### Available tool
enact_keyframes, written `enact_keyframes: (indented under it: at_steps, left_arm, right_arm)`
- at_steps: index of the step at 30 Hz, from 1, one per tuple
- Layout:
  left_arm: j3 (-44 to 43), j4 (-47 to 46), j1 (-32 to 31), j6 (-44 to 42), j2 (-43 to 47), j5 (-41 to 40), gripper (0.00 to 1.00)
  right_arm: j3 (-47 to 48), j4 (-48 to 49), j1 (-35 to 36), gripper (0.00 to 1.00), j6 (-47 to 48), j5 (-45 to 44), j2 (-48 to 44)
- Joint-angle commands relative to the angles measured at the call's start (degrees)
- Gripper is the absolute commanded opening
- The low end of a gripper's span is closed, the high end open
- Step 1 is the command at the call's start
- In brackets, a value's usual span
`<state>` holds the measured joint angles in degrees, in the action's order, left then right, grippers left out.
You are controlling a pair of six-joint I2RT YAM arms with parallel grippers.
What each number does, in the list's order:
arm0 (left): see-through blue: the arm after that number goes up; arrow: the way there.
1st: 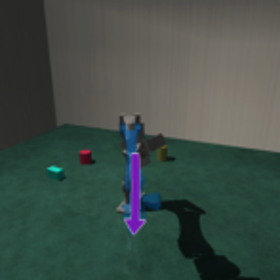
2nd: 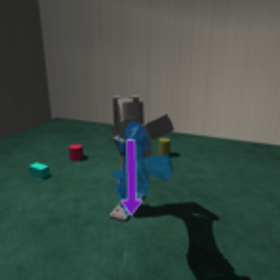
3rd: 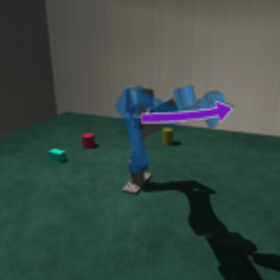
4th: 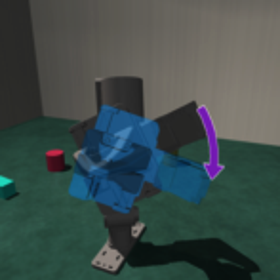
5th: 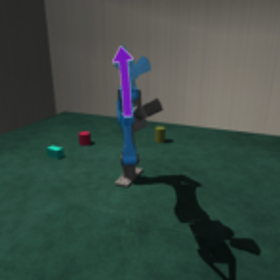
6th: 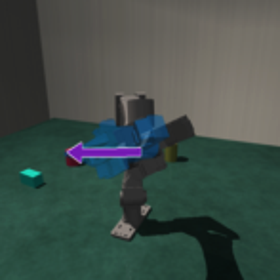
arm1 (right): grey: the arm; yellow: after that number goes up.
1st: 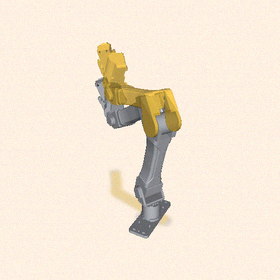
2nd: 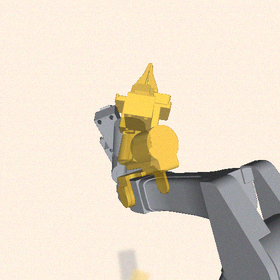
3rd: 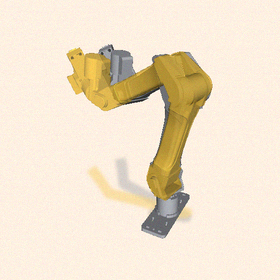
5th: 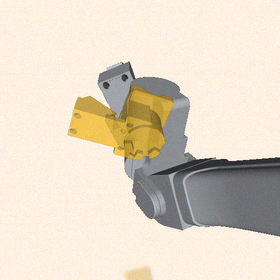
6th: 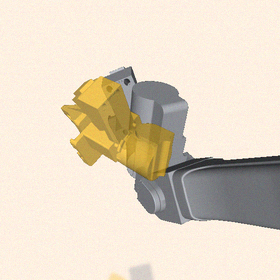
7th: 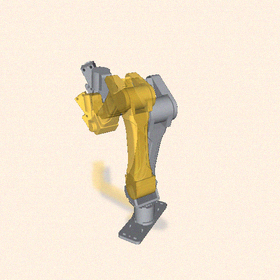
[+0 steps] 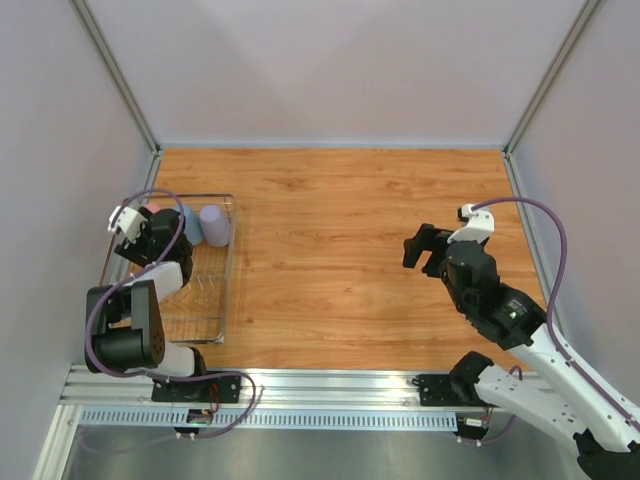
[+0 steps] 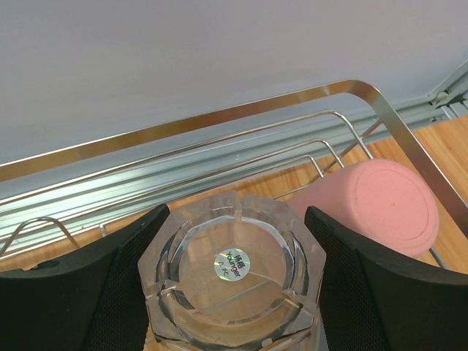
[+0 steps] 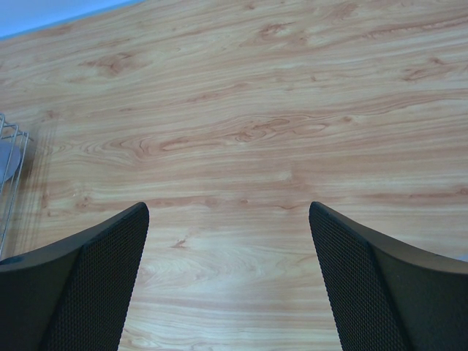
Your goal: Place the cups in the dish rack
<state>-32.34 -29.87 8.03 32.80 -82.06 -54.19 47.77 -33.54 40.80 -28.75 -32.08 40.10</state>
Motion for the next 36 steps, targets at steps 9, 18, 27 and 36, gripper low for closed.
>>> enact_keyframes:
  at_steps: [9, 18, 27, 36]
  left_arm:
    - [-1.7, 2.1, 0.3, 1.8, 3.3, -1.7, 0.79]
    - [-2.4, 5.2, 0.2, 3.0, 3.6, -2.1, 0.91]
    - [-2.3, 6.0, 0.3, 3.2, 4.2, -1.7, 0.91]
    - [-3.2, 10.3, 0.3, 1.2, 11.2, -0.7, 0.93]
  right_arm:
    - [0.1, 2.6, -0.1, 0.93, -1.1, -0.3, 0.2]
    - [-0.1, 2.6, -0.1, 0.93, -1.4, -0.3, 0.2]
    - [0.0, 2.4, -0.1, 0.93, -1.5, -0.4, 0.2]
    - [3.4, -2.7, -0.3, 0.93, -4.2, -4.2, 2.3]
